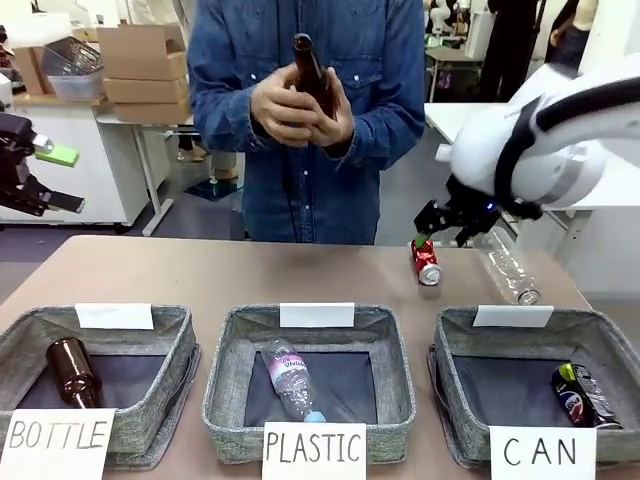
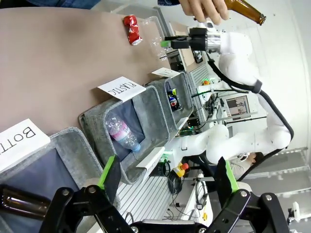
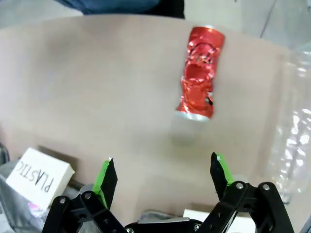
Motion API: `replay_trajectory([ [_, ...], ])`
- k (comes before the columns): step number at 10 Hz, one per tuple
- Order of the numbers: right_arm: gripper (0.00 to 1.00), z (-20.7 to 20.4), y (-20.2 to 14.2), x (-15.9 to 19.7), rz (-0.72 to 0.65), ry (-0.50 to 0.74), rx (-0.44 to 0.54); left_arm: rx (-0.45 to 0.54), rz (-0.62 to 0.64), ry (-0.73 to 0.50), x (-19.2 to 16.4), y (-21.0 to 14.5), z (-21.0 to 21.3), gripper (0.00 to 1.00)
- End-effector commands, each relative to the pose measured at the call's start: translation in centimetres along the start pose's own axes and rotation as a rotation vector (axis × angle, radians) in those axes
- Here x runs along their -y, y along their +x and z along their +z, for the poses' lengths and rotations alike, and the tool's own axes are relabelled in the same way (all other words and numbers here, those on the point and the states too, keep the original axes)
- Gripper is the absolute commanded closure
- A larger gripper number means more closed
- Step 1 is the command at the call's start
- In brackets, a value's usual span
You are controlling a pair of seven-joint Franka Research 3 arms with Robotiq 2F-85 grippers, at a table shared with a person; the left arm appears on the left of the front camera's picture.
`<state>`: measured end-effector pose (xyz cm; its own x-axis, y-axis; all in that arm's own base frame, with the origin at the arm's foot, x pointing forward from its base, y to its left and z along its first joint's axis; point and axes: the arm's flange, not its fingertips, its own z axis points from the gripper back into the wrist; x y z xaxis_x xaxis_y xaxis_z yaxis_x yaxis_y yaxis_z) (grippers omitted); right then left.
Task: Sort the can waste into the basket.
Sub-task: Pick up the can waste from the table and place it in the right Fabric basket.
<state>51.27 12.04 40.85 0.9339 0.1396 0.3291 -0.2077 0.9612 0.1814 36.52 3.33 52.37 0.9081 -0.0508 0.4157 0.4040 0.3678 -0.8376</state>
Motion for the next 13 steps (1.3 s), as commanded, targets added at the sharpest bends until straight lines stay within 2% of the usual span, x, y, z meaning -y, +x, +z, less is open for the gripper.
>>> replay_trajectory([
  [1,0.00,-2.7,2.0,-0.3,-0.031,-0.037,-0.020,-0.009,0.005,-0.003,0.3,0.0,0.4,0.00],
  [2,0.00,-4.7,2.3,-0.5,-0.043,-0.028,-0.014,-0.009,0.005,-0.003,0.3,0.0,0.4,0.00],
  [5,0.00,-10.4,3.0,-0.2,-0.125,-0.157,-0.034,-0.009,0.005,-0.003,0.3,0.0,0.4,0.00],
  [6,0.00,-11.1,3.1,0.0,-0.138,-0.196,-0.038,-0.009,0.005,-0.003,0.3,0.0,0.4,0.00],
  [12,0.00,-12.1,3.3,0.8,-0.189,-0.216,-0.036,-0.009,0.005,-0.003,0.3,0.0,0.4,0.00],
  [13,0.59,-11.9,3.2,0.9,-0.198,-0.218,-0.036,-0.009,0.005,-0.003,0.3,0.0,0.4,0.00],
])
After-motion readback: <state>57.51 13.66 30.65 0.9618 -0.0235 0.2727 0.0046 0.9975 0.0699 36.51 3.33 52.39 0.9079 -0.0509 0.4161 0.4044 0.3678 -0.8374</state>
